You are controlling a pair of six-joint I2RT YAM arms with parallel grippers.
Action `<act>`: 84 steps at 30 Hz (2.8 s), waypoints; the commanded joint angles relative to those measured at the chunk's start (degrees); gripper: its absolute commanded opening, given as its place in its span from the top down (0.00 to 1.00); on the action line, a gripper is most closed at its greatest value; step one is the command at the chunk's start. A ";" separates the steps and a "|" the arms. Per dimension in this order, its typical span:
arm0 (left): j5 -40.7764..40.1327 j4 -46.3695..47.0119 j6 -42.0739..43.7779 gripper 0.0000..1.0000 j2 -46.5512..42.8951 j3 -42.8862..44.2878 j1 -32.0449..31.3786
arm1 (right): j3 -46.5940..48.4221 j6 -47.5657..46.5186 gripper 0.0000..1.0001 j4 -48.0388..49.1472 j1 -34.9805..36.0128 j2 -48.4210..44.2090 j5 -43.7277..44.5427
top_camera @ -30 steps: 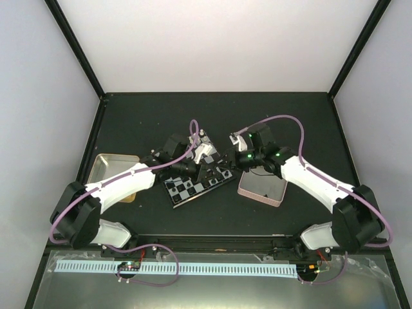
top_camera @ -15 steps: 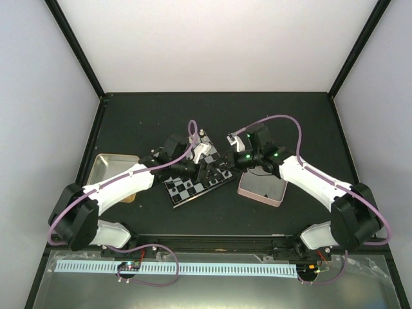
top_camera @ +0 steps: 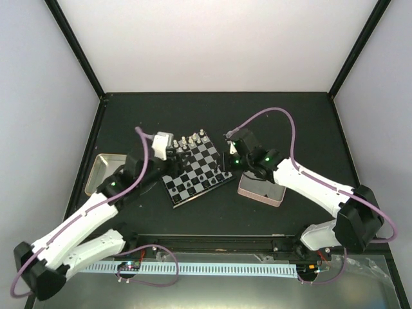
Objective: Set up the chess pieces on the board
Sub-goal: Place the chess piece on the chessboard.
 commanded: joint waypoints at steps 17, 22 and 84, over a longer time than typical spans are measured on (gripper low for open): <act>-24.37 -17.83 -0.52 0.27 -27.77 -1.29 0.44 | 5.84 -7.17 0.95 -0.09 20.59 6.99 30.70; -25.82 -19.58 -0.27 0.27 -31.85 -2.96 0.44 | 5.55 -7.63 0.94 2.46 24.50 11.06 33.52; -19.96 -18.87 -0.60 0.22 -32.11 -3.84 0.42 | -4.24 3.38 0.56 -3.08 5.77 -1.79 23.30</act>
